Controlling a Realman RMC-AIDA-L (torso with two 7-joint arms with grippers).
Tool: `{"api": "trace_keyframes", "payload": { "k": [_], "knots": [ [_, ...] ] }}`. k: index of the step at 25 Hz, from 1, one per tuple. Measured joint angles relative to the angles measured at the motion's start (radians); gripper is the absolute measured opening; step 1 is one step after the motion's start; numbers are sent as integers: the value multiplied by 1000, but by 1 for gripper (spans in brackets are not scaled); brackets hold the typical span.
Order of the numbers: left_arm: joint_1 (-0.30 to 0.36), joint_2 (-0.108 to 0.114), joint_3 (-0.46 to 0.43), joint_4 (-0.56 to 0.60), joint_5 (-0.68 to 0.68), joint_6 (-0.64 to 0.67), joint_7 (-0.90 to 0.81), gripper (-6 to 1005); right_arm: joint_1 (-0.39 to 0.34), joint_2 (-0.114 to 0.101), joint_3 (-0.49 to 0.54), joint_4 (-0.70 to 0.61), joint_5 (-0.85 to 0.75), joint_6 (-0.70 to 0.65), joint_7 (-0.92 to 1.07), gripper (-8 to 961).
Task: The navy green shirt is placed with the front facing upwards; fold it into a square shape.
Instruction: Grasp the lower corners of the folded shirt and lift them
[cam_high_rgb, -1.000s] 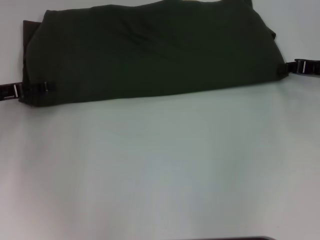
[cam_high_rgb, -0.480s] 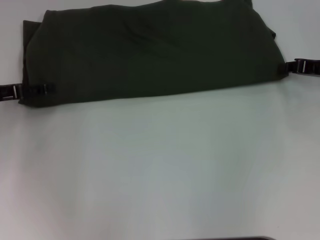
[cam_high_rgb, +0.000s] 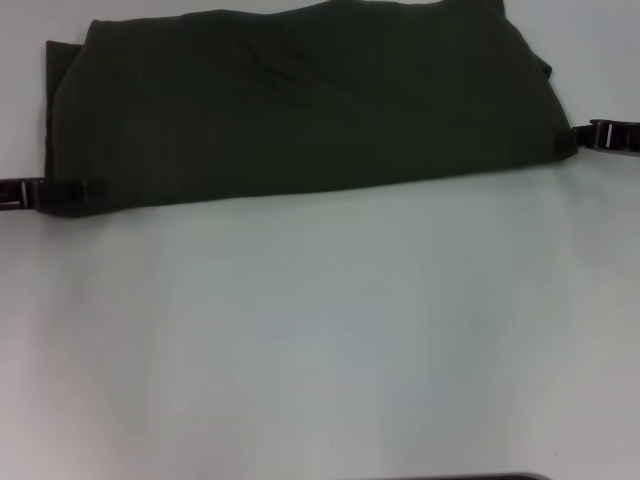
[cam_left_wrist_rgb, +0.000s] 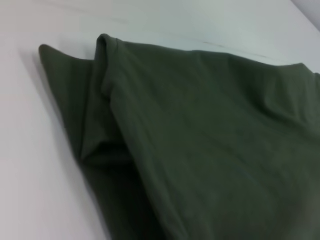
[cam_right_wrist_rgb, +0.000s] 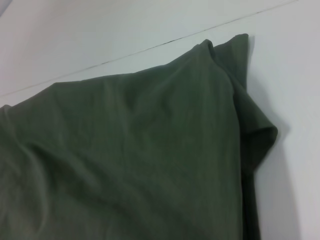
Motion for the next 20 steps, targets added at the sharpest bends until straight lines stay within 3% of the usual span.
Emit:
{"api": "trace_keyframes", "payload": {
  "k": [20],
  "knots": [
    [-1, 3, -6, -2, 31, -13, -8, 609, 4, -1, 0, 0, 1, 2, 0, 35]
  ]
}}
